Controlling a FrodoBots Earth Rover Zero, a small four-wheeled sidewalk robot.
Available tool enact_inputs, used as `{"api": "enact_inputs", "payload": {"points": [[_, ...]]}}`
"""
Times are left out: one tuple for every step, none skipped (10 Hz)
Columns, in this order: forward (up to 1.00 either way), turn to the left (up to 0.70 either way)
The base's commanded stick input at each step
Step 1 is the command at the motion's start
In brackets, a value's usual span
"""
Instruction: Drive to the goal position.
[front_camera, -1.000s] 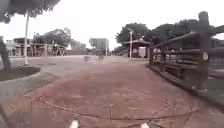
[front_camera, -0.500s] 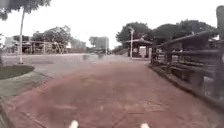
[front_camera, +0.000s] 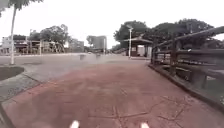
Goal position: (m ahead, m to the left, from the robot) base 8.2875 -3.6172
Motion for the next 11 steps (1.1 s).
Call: {"api": "enact_inputs", "payload": {"points": [[0.70,0.00],[0.70,0.00],[0.70,0.00],[0.70,0.00],[0.70,-0.01],[0.70,-0.02],[0.70,-0.03],[0.70,-0.08],[0.70,-0.20],[0.70,-0.28],[0.70,0.00]]}}
